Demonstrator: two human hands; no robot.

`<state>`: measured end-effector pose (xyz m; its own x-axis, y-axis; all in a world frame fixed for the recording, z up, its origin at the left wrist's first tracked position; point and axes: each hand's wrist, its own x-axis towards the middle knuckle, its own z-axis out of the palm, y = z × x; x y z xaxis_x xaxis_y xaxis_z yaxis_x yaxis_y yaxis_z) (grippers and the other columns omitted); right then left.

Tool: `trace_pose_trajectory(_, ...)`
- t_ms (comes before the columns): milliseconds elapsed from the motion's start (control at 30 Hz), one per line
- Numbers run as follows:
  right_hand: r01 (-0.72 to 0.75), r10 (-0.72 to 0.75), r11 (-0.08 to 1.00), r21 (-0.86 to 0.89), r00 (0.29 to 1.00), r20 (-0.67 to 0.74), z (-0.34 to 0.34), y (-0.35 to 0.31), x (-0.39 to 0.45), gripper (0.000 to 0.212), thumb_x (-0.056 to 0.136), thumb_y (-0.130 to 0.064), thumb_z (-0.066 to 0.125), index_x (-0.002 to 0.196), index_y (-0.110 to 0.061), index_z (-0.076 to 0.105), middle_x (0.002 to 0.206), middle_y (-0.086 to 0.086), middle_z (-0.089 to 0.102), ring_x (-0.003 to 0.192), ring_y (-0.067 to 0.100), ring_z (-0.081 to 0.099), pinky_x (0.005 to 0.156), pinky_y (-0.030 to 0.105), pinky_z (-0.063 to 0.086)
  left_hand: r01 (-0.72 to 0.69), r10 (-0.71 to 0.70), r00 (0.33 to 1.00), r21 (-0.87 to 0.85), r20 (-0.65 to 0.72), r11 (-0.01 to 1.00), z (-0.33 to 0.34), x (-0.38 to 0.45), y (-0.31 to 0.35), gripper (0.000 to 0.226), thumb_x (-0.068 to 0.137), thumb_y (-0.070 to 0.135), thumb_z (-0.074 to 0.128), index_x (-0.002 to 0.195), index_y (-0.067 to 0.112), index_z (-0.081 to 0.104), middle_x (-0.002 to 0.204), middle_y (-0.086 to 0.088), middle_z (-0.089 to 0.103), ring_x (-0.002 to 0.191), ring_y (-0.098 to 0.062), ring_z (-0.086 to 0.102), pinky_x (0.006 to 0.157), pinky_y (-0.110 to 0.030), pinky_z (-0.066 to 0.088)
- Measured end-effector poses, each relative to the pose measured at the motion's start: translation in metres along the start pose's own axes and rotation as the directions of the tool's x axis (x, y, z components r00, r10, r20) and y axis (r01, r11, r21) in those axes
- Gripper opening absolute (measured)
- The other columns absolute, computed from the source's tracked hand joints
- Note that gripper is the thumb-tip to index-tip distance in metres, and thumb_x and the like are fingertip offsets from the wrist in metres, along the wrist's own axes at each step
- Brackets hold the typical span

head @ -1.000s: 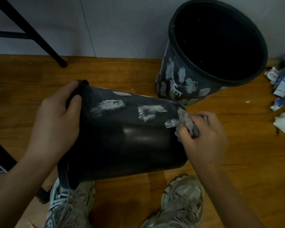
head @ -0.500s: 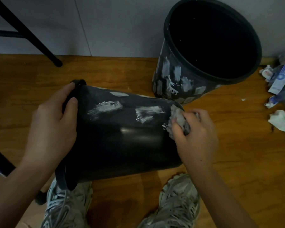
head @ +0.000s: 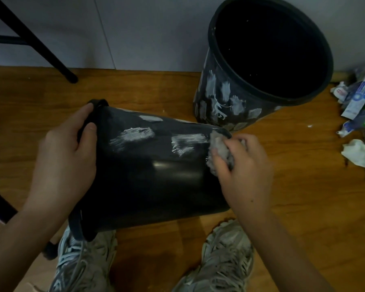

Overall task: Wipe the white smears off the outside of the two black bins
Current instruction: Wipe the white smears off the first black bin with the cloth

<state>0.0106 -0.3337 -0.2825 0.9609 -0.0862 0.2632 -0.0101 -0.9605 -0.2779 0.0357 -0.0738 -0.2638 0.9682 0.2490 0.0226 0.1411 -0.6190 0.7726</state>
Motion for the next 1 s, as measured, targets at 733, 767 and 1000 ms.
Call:
trace_pose_trajectory(733, -0.023, 0.021, 0.999, -0.046, 0.999, -0.027, 0.004, -0.007, 0.015, 0.034, 0.089, -0.037, 0.05, 0.099, -0.01, 0.068, 0.1, 0.006, 0.059, 0.081, 0.019, 0.056, 0.062, 0.025, 0.036, -0.056, 0.056, 0.998, -0.049, -0.013, 0.997, 0.01, 0.0, -0.019, 0.037, 0.101, 0.033, 0.036, 0.136, 0.046, 0.039, 0.101, 0.055, 0.043, 0.096, 0.033, 0.041, 0.077, 0.012, 0.027)
trace_pose_trajectory(767, -0.022, 0.02, 0.998, -0.056, 0.999, -0.031, 0.004, -0.008, 0.015, 0.033, 0.088, -0.036, 0.051, 0.099, -0.01, 0.067, 0.1, 0.007, 0.059, 0.082, 0.02, 0.056, 0.063, 0.026, 0.037, -0.049, 0.049, 0.999, -0.059, -0.013, 0.997, 0.011, 0.002, -0.022, 0.038, 0.1, 0.033, 0.036, 0.136, 0.045, 0.039, 0.1, 0.057, 0.042, 0.097, 0.033, 0.041, 0.078, 0.011, 0.027)
trace_pose_trajectory(1000, 0.049, -0.05, 0.999, -0.017, 0.997, -0.051, 0.004, -0.013, -0.005, 0.032, 0.089, -0.037, 0.051, 0.095, -0.01, 0.066, 0.101, 0.007, 0.059, 0.08, 0.019, 0.055, 0.061, 0.023, 0.033, -0.04, 0.038, 0.999, -0.052, -0.027, 0.998, 0.011, 0.001, -0.026, 0.041, 0.101, 0.032, 0.037, 0.141, 0.026, 0.044, 0.124, 0.026, 0.047, 0.106, 0.018, 0.043, 0.08, 0.011, 0.027)
